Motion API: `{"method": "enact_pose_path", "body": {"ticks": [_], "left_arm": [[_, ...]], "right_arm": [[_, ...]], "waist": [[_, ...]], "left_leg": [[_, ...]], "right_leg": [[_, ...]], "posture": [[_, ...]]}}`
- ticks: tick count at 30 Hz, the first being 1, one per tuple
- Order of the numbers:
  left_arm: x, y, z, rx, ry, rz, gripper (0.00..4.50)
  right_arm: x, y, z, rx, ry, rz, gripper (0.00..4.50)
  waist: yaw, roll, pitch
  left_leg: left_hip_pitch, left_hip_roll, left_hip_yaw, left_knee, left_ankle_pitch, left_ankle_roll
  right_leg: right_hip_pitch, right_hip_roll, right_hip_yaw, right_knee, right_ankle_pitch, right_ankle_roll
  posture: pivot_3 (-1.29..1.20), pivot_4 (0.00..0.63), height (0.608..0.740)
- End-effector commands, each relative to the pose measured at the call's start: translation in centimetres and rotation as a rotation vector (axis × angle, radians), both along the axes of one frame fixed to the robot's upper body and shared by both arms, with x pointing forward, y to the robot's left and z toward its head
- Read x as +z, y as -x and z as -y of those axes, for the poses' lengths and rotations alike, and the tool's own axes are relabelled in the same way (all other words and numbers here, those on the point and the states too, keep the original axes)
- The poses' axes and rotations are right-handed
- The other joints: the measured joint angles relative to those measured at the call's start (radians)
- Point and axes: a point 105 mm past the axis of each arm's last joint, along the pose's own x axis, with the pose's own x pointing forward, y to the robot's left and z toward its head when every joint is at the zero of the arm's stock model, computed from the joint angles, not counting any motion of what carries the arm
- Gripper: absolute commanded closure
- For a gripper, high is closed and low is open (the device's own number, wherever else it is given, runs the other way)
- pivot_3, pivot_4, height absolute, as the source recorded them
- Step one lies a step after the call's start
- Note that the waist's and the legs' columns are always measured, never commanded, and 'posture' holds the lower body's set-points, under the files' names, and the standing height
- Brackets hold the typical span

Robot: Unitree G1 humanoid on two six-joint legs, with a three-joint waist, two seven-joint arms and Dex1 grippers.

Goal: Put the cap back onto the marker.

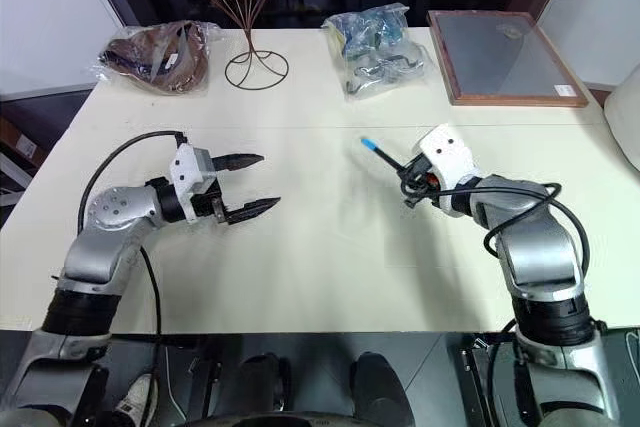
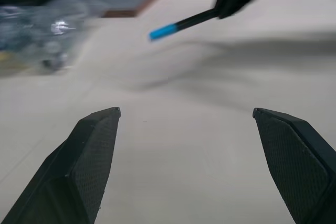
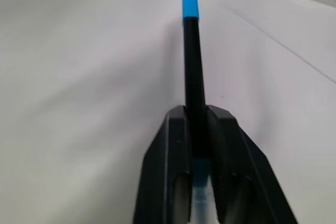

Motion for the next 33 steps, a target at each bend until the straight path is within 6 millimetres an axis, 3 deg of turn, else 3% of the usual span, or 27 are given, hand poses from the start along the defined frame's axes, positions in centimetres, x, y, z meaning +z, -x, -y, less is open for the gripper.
{"method": "enact_pose_path", "body": {"ticks": [1,8,21,30,33], "left_arm": [[1.2,0.1,-0.1,0.121,0.084,0.017,0.27],[1.1,-0.2,0.0,0.331,0.185,0.002,0.27],[0.2,0.7,-0.2,0.361,0.189,-0.051,0.27],[-0.1,0.9,-0.1,0.340,0.180,-0.070,0.21],[-0.1,1.1,0.2,0.306,0.166,-0.074,0.21]], "right_arm": [[0.3,0.7,2.1,-0.183,-0.017,0.040,4.50],[-2.9,1.4,5.9,-0.494,-0.058,0.012,4.50],[-6.2,2.3,6.5,-0.568,-0.094,-0.061,4.50],[-5.8,2.9,6.8,-0.546,-0.043,-0.046,0.31],[-4.3,3.1,6.9,-0.491,0.027,0.003,0.31]], "waist": [[0.003,0.000,0.000],[0.004,0.000,0.000],[0.002,0.000,0.000],[0.000,0.000,0.000],[0.002,0.000,0.000]], "left_leg": [[0.000,0.000,0.000,0.000,0.000,0.000],[0.000,-0.001,0.001,0.000,0.000,0.000],[0.000,-0.001,0.001,-0.001,0.000,0.000],[0.000,0.000,0.001,-0.001,0.000,0.000],[0.000,-0.001,0.001,-0.001,0.000,0.000]], "right_leg": [[0.000,0.000,0.000,0.000,0.000,0.000],[0.000,0.000,0.002,-0.001,0.000,0.000],[0.000,0.000,0.002,-0.002,0.000,0.000],[0.000,0.001,0.002,-0.003,0.000,0.000],[0.000,0.001,0.003,-0.003,0.000,0.000]], "posture": [[0.00,0.150,0.740],[0.00,0.150,0.740],[0.00,0.150,0.740],[0.00,0.150,0.740],[0.00,0.150,0.740]]}}
